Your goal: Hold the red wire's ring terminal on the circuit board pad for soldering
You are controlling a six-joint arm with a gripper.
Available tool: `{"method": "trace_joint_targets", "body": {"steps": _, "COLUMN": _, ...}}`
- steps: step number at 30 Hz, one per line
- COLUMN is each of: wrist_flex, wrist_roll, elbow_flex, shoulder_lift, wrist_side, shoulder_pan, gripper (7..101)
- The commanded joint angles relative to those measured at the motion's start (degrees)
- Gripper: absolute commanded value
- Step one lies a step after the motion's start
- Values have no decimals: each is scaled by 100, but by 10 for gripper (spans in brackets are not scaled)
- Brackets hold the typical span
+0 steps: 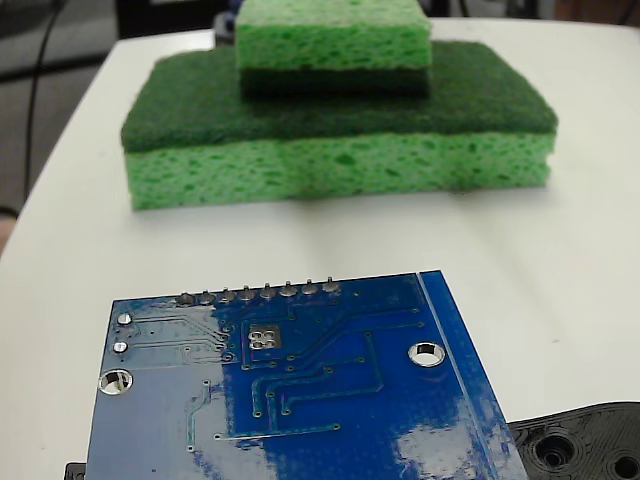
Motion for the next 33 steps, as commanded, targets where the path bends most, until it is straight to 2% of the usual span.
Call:
{"method": "trace_joint_targets", "body": {"steps": 1, "wrist_flex": 44, "wrist_roll": 88, "elbow_flex": 457, "shoulder_lift": 527, "wrist_side": 668, "shoulder_pan": -167, "gripper": 1003}}
{"method": "trace_joint_targets", "body": {"steps": 7, "wrist_flex": 9, "wrist_roll": 325, "elbow_flex": 1907, "shoulder_lift": 2268, "wrist_side": 835, "shoulder_pan": -220, "gripper": 1003}}
{"method": "trace_joint_targets", "body": {"steps": 15, "wrist_flex": 686, "wrist_roll": 413, "elbow_flex": 2725, "shoulder_lift": 4052, "wrist_side": 993, "shoulder_pan": -334, "gripper": 1003}}
{"method": "trace_joint_targets", "body": {"steps": 21, "wrist_flex": 773, "wrist_roll": 492, "elbow_flex": 2874, "shoulder_lift": 4315, "wrist_side": 940, "shoulder_pan": -431, "gripper": 1003}}
{"method": "trace_joint_targets", "body": {"steps": 28, "wrist_flex": 817, "wrist_roll": 659, "elbow_flex": 2953, "shoulder_lift": 4368, "wrist_side": 1705, "shoulder_pan": -1160, "gripper": 1003}}
{"method": "trace_joint_targets", "body": {"steps": 33, "wrist_flex": 817, "wrist_roll": 659, "elbow_flex": 3032, "shoulder_lift": 4368, "wrist_side": 1731, "shoulder_pan": -1125, "gripper": 1003}}
